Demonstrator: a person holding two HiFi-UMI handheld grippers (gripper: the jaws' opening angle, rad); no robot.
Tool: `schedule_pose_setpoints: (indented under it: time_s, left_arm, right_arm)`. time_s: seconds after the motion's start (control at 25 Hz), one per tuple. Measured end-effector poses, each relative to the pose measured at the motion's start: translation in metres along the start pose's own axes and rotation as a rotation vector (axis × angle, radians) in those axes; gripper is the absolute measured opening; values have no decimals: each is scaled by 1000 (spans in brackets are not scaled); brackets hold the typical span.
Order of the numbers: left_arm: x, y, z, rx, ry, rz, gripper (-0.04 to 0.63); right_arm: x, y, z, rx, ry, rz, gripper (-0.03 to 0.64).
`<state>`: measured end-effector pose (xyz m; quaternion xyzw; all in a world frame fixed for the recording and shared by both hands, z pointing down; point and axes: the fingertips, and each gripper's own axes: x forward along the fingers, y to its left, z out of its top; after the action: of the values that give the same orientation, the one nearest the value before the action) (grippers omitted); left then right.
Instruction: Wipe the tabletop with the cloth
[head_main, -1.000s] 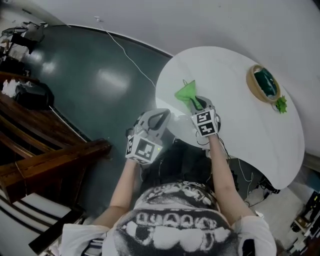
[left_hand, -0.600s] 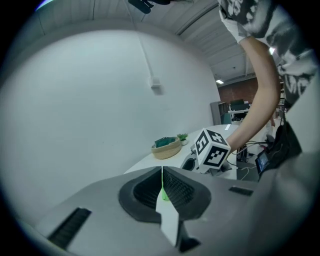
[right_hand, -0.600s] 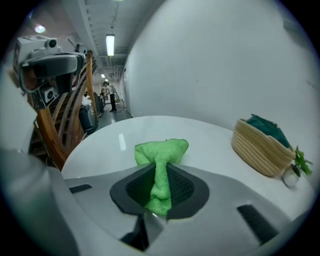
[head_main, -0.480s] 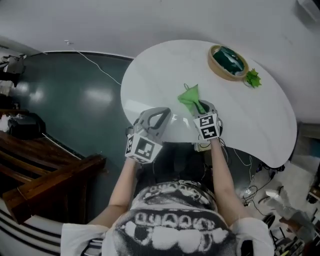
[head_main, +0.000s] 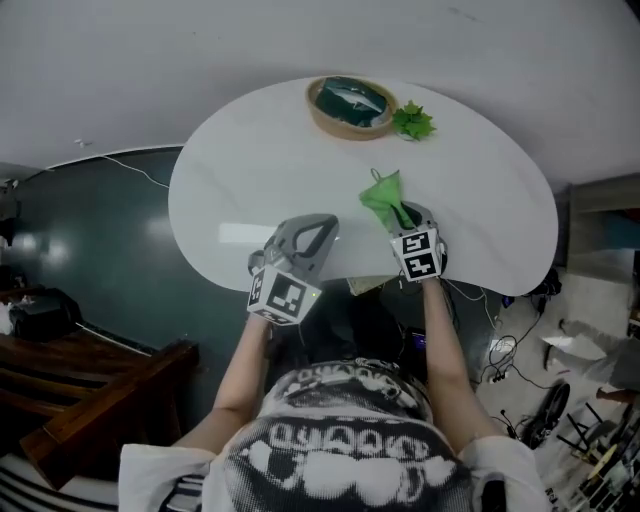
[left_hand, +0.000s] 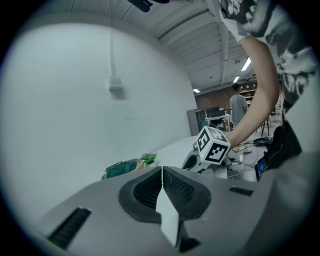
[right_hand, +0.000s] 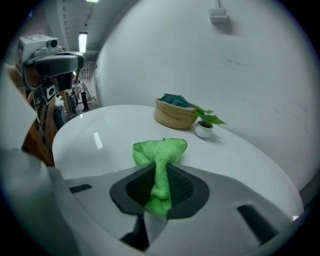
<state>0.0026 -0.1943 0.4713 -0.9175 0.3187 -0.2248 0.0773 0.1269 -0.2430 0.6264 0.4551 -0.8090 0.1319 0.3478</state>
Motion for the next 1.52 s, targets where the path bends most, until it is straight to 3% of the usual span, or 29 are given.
schedule_pose_setpoints:
  time_s: [0.44, 0.88, 1.2, 1.52]
  left_arm:
    - [126, -90, 78, 51, -65, -126, 6]
    - [189, -144, 120, 102, -90, -251, 6]
    - [208, -168, 134, 133, -102, -319, 6]
    - [201, -170, 132, 136, -93, -331, 6]
  right_arm:
    - [-73, -159, -97, 66, 51, -131, 54]
    - [-151, -278, -186, 144, 133, -312, 54]
    - [-204, -327, -239, 229, 190, -440, 54]
    - [-215, -325, -231, 240, 161, -469, 54]
